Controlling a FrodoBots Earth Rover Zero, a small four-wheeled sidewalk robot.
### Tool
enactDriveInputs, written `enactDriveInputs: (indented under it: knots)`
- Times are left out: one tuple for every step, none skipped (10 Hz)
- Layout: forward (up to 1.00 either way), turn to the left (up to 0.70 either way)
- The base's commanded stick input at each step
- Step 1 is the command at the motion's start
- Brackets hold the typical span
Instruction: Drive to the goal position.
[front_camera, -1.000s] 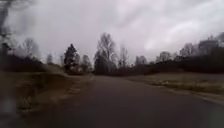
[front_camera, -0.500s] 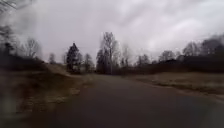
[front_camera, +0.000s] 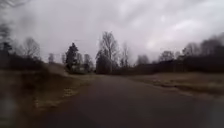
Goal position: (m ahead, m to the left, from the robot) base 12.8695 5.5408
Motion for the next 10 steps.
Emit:
enactDriveInputs:
  knots:
    - [0.70,0.00]
    - [0.70,0.00]
    - [0.70,0.00]
    - [0.70,0.00]
    - [0.70,0.00]
    - [0.70,0.00]
    - [0.70,0.00]
    - [0.70,0.00]
    - [0.70,0.00]
    - [0.70,0.00]
